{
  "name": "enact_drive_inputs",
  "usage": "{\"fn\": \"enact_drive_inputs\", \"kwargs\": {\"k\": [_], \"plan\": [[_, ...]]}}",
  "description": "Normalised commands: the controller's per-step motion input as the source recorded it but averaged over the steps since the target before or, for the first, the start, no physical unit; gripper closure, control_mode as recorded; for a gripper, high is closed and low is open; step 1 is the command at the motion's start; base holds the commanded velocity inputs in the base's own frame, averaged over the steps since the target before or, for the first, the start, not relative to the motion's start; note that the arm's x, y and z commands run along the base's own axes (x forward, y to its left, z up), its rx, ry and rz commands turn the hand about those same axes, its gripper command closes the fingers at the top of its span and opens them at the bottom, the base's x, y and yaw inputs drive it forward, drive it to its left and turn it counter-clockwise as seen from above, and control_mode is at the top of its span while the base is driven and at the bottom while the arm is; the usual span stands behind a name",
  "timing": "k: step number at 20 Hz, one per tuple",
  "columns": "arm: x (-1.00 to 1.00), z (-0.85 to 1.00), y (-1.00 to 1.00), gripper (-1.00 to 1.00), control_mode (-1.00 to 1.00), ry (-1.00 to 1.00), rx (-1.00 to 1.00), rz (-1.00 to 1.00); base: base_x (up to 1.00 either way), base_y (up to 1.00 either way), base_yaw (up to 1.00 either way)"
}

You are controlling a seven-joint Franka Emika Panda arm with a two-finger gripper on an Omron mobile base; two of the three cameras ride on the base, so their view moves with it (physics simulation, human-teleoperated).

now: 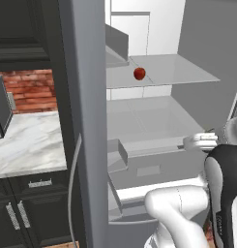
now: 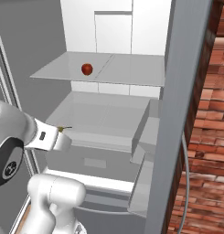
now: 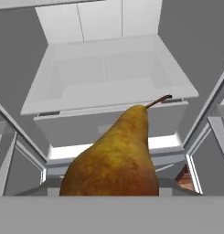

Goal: Pick the apple and pear from the fridge and place them inside the tupperware on the counter.

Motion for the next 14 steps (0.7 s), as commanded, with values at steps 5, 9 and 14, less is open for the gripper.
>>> {"fn": "enact_drive_inputs", "kwargs": {"k": [5,9,14], "plan": [[0.0,0.0,0.0,1.0,1.0,0.0,0.0,0.0,-0.92,0.0,-0.15],[0.0,0.0,0.0,1.0,1.0,0.0,0.0,0.0,-1.0,0.07,-0.16],[0.0,0.0,0.0,1.0,1.0,0.0,0.0,0.0,-0.98,0.53,0.01]]}}
